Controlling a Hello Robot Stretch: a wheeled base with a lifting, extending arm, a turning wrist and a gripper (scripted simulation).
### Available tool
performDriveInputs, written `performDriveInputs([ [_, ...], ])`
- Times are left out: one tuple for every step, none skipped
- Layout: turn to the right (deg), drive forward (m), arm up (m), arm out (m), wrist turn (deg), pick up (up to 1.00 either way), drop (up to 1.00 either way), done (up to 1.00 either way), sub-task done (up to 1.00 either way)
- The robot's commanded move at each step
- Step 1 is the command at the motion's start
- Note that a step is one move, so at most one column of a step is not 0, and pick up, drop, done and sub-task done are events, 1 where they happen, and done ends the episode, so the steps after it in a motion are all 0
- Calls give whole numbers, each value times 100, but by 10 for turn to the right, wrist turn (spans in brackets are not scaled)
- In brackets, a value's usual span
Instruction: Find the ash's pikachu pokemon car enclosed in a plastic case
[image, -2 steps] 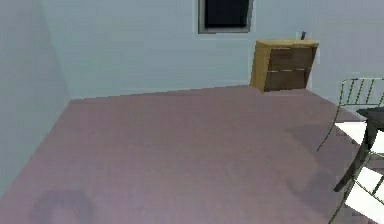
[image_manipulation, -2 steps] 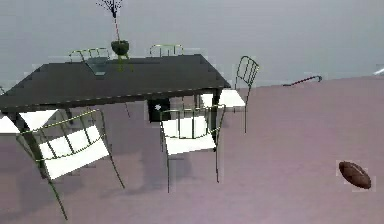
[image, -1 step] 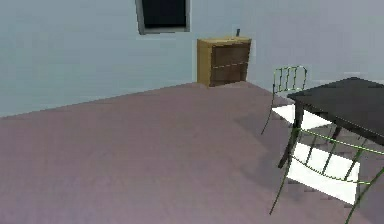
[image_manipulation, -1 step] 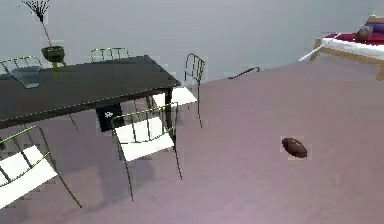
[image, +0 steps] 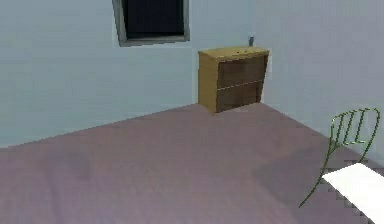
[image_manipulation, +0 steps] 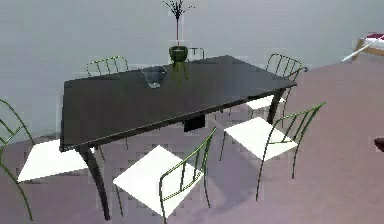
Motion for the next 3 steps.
performDriveInputs([
  [450,0,0,0,0,0,0,0,0],
  [210,0,0,0,0,0,0,0,0],
  [0,5,0,0,0,0,0,0,0],
])
